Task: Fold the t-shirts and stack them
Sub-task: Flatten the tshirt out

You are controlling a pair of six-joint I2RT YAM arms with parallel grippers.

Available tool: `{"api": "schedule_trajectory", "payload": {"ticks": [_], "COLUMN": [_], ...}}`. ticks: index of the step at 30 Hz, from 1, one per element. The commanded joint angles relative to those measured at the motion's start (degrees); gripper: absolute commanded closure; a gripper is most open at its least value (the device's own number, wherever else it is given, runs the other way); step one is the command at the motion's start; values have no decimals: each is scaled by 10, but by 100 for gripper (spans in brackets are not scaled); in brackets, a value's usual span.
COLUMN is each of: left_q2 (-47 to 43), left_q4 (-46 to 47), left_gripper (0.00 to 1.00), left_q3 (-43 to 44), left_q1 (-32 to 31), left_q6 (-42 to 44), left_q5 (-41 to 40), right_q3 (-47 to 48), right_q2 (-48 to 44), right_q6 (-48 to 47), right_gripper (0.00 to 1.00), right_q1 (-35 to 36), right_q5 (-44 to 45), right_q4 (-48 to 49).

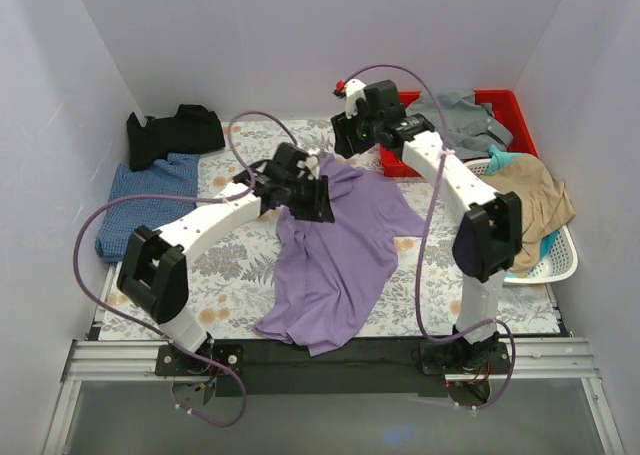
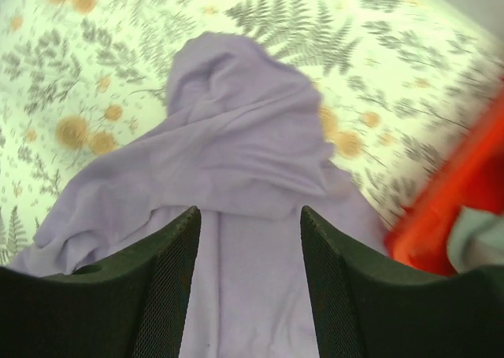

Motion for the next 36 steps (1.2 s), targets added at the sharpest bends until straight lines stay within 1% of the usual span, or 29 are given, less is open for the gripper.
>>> {"api": "schedule_trajectory", "payload": {"ticks": [1, 2, 5, 6, 8, 9, 10, 11, 12, 13, 17, 21, 24, 26, 30, 31, 34, 36], "left_q2": [-41, -38, -13, 6, 26, 38, 70, 88, 106, 144, 238, 306, 353, 363, 355, 351, 327, 318], "left_q4": [-12, -5, 19, 29, 73, 88, 110, 120, 127, 138, 152, 154, 133, 125, 119, 114, 122, 112], "left_gripper": [64, 63, 62, 62, 61, 60, 60, 60, 60, 60, 60, 60, 60, 60, 61, 61, 62, 62], "left_q3": [17, 18, 39, 46, 58, 63, 74, 99, 117, 134, 235, 286, 321, 323, 287, 266, 209, 201], "left_q1": [63, 73, 100, 112, 123, 131, 144, 149, 155, 156, 157, 160, 164, 164, 174, 178, 192, 202], "left_q6": [43, 48, 69, 74, 83, 87, 93, 96, 100, 104, 124, 130, 132, 132, 133, 131, 126, 121], "left_q5": [-81, -84, -85, -75, -57, -23, -4, 10, 41, 50, 106, 127, 144, 127, 89, 79, 48, 17], "right_q3": [-88, -135, -205, -250, -298, -346, -367, -385, -413, -422, -467, -489, -499, -504, -526, -532, -572, -604], "right_q2": [-64, -79, -138, -154, -205, -224, -259, -273, -284, -300, -317, -299, -281, -272, -248, -246, -247, -247], "right_q6": [45, 54, 92, 101, 129, 134, 139, 151, 158, 163, 192, 216, 223, 229, 241, 250, 271, 295], "right_gripper": [40, 40, 40, 40, 41, 41, 41, 41, 40, 41, 41, 41, 41, 41, 41, 41, 41, 41], "right_q1": [-9, -8, -8, -8, -6, -3, 0, 5, 16, 22, 73, 133, 166, 177, 193, 193, 194, 194], "right_q5": [105, 110, 106, 105, 96, 73, 59, 49, 31, 19, 9, -2, -8, -13, -26, -27, -12, 7], "right_q4": [37, 39, 48, 52, 65, 71, 81, 89, 90, 90, 89, 90, 101, 101, 101, 97, 96, 89]}}
